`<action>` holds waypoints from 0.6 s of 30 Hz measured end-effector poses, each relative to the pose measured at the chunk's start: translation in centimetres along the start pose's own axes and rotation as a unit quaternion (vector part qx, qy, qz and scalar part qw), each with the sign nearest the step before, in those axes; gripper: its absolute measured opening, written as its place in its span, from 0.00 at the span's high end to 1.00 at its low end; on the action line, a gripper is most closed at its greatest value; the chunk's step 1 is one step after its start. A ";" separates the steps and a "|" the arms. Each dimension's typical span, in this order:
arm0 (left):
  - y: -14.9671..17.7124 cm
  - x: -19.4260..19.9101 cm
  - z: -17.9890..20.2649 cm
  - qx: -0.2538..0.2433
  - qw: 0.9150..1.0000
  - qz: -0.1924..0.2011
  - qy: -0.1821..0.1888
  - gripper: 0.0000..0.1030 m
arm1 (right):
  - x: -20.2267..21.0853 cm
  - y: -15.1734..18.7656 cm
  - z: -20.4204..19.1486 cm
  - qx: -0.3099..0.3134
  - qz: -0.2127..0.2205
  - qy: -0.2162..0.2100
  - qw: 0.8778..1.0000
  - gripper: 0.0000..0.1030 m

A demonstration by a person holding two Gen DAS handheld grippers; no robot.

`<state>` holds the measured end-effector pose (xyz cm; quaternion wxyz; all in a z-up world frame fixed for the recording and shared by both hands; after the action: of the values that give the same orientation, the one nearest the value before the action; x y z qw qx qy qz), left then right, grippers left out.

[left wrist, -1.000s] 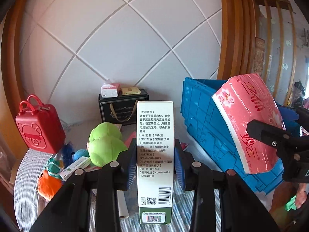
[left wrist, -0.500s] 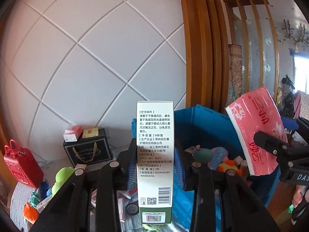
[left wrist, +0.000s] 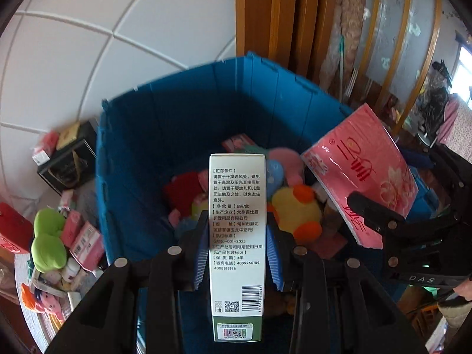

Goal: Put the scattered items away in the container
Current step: 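Lower both items into the crate and open both tools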

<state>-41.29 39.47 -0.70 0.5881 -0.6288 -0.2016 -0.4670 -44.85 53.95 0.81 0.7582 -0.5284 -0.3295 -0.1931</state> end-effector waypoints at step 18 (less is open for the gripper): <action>3.5 -6.7 1.8 0.016 0.991 -0.132 -0.010 0.40 | -7.4 4.7 0.1 0.083 -0.164 -0.049 0.982 0.15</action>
<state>-41.07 42.27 -7.93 0.5295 -0.5918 -0.2960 -0.5309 -47.12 55.36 -7.56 0.7402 -0.4111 -0.4637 -0.2609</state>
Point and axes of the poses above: each gripper's, at about its wrist camera, not at the fingertips, and x roughly against the way its jaws point, z to its right, y to its underside, the point moved 2 cm from there along -x, roughly the way its jaws point, and after that the axes turned 8 degrees about y, right-handed, at the moved point
